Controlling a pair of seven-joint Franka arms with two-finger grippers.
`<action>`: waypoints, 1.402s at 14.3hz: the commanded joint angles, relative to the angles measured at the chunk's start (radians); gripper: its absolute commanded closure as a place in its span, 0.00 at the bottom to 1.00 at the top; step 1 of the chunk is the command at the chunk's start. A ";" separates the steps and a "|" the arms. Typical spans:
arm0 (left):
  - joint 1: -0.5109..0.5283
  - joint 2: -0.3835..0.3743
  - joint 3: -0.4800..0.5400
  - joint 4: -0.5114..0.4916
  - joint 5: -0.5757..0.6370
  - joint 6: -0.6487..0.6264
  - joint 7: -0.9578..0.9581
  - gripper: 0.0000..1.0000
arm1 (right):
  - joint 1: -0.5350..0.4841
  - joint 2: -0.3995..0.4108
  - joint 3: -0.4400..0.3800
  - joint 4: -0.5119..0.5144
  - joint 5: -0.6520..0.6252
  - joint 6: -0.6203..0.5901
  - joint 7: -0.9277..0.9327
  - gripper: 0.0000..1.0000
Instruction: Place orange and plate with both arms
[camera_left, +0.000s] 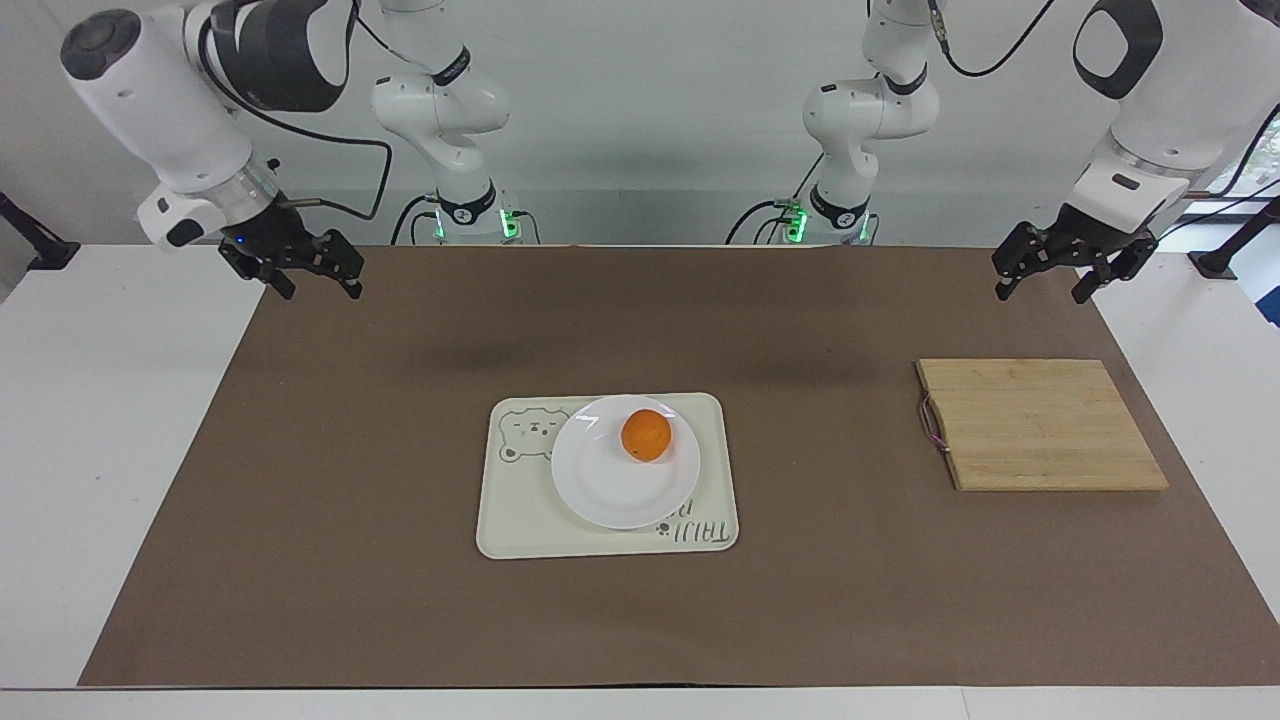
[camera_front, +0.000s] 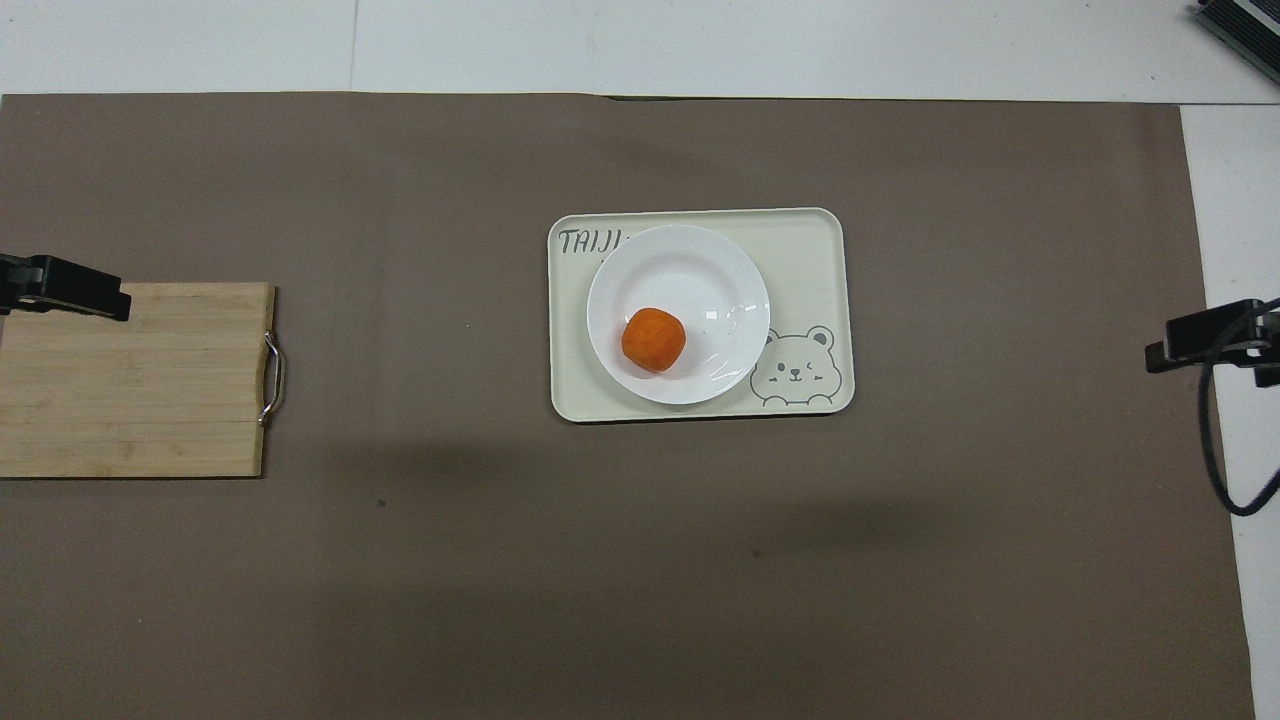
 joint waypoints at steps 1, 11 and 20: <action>0.006 -0.017 -0.004 -0.013 0.015 -0.009 0.013 0.00 | 0.000 -0.011 0.014 0.074 -0.036 -0.060 0.027 0.00; 0.006 -0.015 -0.004 -0.013 0.015 -0.009 0.013 0.00 | -0.001 -0.122 0.048 -0.064 -0.114 0.034 -0.057 0.00; 0.006 -0.017 -0.004 -0.013 0.015 -0.009 0.013 0.00 | 0.002 -0.021 0.046 0.026 -0.108 0.025 -0.051 0.00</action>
